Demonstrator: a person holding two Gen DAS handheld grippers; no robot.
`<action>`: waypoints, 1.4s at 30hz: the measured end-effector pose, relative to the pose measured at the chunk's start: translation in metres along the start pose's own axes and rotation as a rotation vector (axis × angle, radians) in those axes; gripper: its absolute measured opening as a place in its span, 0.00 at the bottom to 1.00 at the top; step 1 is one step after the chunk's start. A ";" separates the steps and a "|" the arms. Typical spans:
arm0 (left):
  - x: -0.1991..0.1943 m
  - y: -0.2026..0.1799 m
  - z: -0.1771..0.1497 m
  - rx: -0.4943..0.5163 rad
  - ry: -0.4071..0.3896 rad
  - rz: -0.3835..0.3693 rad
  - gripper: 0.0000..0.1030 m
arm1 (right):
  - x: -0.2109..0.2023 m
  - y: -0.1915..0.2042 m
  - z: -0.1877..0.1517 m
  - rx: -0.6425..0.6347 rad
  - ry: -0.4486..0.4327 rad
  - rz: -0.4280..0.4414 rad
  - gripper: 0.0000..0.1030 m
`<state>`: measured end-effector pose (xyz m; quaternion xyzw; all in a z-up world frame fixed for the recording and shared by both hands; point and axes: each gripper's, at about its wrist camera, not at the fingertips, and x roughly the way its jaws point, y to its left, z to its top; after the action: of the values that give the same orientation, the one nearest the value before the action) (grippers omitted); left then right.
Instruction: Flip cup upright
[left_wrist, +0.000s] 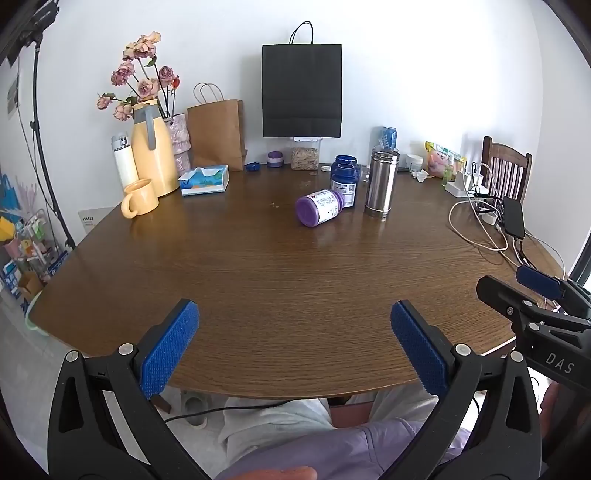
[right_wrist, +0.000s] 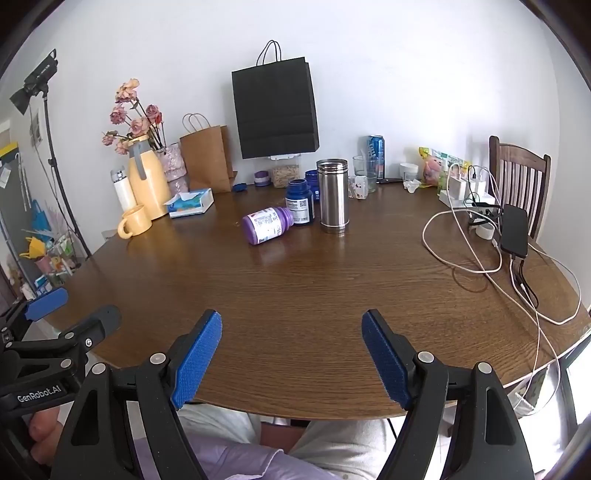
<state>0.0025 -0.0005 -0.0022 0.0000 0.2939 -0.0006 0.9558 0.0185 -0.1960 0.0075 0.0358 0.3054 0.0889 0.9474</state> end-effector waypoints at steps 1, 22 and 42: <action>0.000 0.000 0.000 0.000 0.000 0.000 1.00 | 0.000 0.000 0.000 -0.001 0.000 -0.001 0.79; 0.003 0.006 -0.007 -0.007 0.006 0.005 1.00 | 0.001 0.004 -0.001 -0.010 -0.002 -0.001 0.79; 0.004 0.005 -0.002 -0.004 0.015 0.003 1.00 | -0.002 0.004 0.000 -0.021 -0.009 -0.012 0.79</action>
<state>0.0045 0.0049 -0.0063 -0.0016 0.3010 0.0016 0.9536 0.0167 -0.1928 0.0093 0.0243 0.3006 0.0863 0.9495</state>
